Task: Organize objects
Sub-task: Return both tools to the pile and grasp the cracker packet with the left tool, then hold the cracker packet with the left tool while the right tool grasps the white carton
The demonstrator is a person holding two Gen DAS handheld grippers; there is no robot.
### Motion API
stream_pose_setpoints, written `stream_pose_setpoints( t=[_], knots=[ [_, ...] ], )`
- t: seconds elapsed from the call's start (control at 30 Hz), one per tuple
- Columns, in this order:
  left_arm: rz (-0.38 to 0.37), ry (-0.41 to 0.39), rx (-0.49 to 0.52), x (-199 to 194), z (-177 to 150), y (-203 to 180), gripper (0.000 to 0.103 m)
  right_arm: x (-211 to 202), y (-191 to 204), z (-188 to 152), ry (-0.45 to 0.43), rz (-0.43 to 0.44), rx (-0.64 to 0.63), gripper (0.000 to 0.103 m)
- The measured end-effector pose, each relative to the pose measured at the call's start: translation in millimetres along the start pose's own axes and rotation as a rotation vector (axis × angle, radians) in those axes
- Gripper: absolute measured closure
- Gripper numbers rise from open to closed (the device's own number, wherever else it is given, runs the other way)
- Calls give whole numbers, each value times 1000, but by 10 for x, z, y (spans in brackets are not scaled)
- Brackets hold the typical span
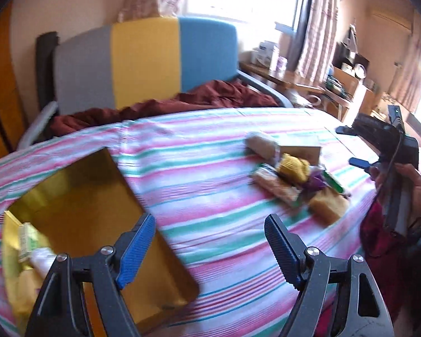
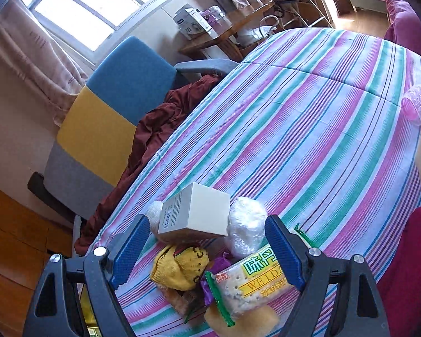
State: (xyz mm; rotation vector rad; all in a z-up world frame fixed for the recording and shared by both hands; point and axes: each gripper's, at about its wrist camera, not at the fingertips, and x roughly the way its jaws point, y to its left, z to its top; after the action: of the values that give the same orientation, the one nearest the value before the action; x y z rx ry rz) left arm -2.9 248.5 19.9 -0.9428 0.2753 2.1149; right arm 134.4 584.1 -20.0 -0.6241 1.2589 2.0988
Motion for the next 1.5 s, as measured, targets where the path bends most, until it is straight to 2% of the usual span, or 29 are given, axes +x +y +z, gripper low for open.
stream_pose_setpoints(
  t=[0.1, 0.27, 0.53, 0.63, 0.8, 0.87, 0.93, 1.0, 1.1, 1.13, 1.17, 1.37, 1.5],
  knots=[
    [-53, 62, -5, 320, 82, -254, 22, 41, -57, 0, 27, 38, 46, 17],
    [-83, 163, -17, 870, 170, -563, 22, 66, -47, -15, 49, 89, 62, 17],
    [-59, 265, -24, 1571, 372, -843, 22, 82, -93, -21, 70, 148, 94, 17],
    [-67, 273, -31, 1729, 476, -901, 22, 104, -113, -18, 80, 161, 105, 17],
    [-15, 282, -13, 2032, 606, -978, 22, 111, -127, -21, 88, 174, 110, 17],
    [6, 296, 2, 2166, 597, -973, 19, 113, -136, -17, 89, 171, 114, 17],
    [33, 251, 41, 2140, 546, -969, 19, 115, -158, -13, 90, 169, 125, 17],
    [34, 224, 54, 2069, 474, -943, 25, 116, -181, -10, 89, 166, 135, 17],
    [31, 189, 76, 1913, 342, -869, 44, 117, -192, -10, 89, 162, 139, 17],
    [27, 176, 80, 1836, 277, -830, 54, 121, -188, -12, 92, 162, 138, 17],
    [24, 166, 83, 1781, 225, -801, 56, 124, -183, -14, 93, 161, 135, 17],
    [-4, 99, 113, 1378, -186, -696, 57, 149, -162, -16, 98, 140, 123, 17],
    [-10, 81, 142, 1273, -321, -701, 56, 142, -189, -18, 93, 122, 127, 17]
  ],
)
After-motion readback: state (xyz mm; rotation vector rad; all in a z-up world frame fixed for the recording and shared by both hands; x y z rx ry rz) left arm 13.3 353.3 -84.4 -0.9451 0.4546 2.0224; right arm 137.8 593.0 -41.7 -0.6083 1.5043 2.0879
